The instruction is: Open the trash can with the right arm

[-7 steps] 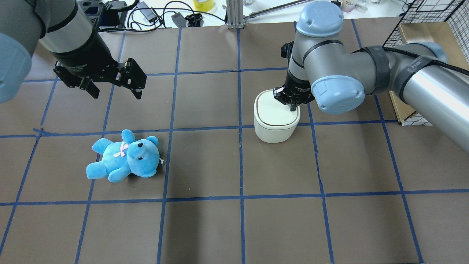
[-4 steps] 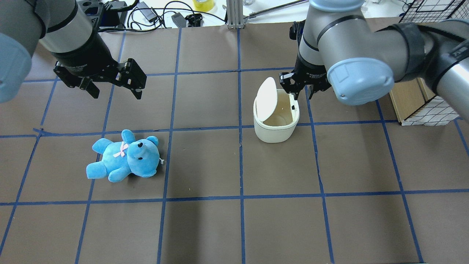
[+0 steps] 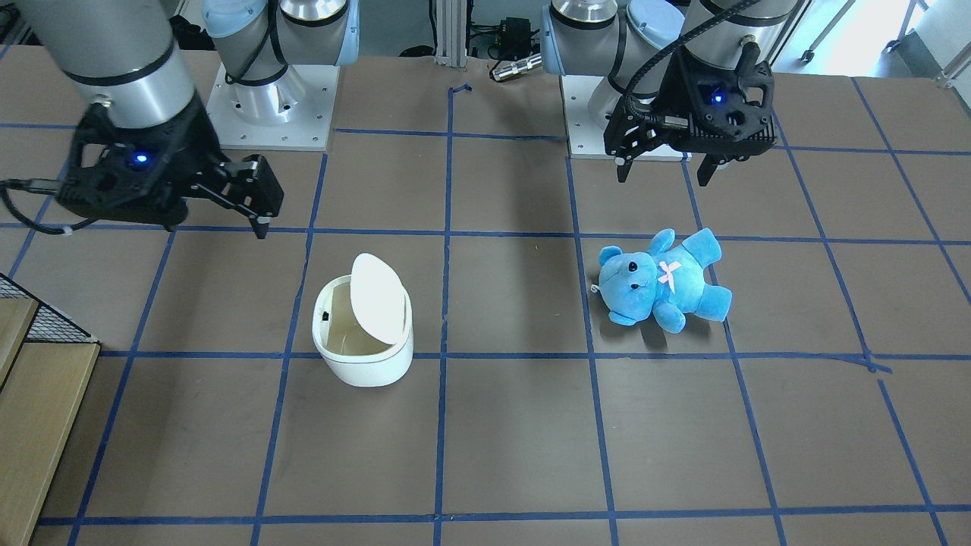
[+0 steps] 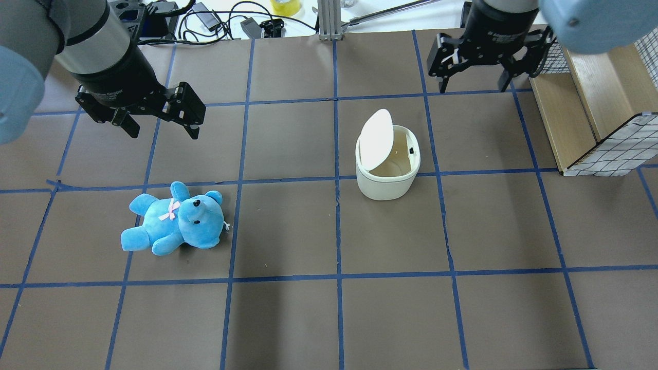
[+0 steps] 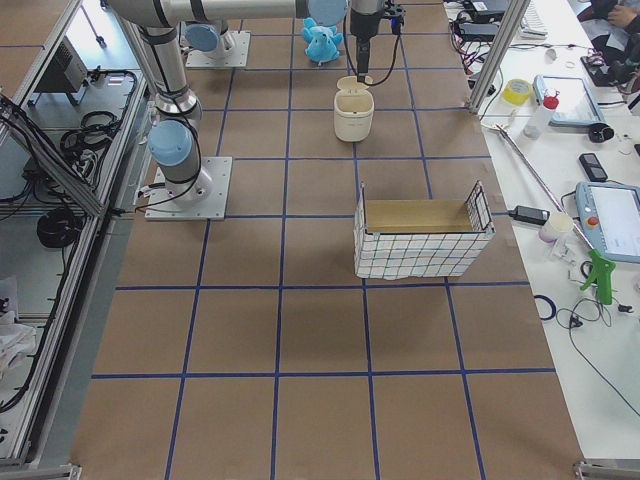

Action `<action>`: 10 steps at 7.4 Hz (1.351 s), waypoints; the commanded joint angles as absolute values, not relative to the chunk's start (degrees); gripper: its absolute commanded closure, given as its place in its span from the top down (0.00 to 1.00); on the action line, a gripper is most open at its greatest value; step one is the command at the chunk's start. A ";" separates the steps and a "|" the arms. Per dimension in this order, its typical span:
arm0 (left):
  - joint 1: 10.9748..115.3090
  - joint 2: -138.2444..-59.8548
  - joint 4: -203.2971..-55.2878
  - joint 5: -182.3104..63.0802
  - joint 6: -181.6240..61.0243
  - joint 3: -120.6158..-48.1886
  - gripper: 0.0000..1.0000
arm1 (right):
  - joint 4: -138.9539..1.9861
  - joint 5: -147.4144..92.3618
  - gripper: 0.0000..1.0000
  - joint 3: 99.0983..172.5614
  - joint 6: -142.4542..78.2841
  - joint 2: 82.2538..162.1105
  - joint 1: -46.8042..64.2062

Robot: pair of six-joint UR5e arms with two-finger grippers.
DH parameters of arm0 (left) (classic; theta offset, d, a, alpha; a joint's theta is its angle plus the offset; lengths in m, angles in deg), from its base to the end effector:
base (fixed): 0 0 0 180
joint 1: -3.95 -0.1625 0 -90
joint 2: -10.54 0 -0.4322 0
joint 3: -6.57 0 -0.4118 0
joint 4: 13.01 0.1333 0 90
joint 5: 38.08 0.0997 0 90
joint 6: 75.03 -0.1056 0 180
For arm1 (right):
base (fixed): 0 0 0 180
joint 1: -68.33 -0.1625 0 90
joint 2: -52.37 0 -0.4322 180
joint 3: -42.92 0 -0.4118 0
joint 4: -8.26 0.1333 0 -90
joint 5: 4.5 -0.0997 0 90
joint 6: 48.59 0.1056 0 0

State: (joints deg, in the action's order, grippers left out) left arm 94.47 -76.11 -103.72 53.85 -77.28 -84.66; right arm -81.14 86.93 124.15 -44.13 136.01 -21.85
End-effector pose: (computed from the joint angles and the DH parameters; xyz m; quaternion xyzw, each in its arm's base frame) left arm -0.1342 -0.4873 0.5061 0.0240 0.9995 -0.0120 0.0170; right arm 0.1324 -0.5619 0.5070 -0.0375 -0.9991 0.0163 0.0118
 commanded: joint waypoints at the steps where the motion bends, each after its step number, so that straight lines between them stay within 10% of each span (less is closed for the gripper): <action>1: 94.47 -76.12 -103.72 53.85 -77.32 -84.66 1.00 | -80.77 86.81 1.00 123.34 -45.51 136.57 -19.38; 10: 94.47 -76.12 -103.72 53.85 -77.23 -84.66 1.00 | -81.83 84.09 1.00 123.25 -45.69 136.84 -20.17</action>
State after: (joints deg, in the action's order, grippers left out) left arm 94.48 -76.12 -103.69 53.85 -77.30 -84.66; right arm -81.84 84.08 123.27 -45.67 136.83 -20.19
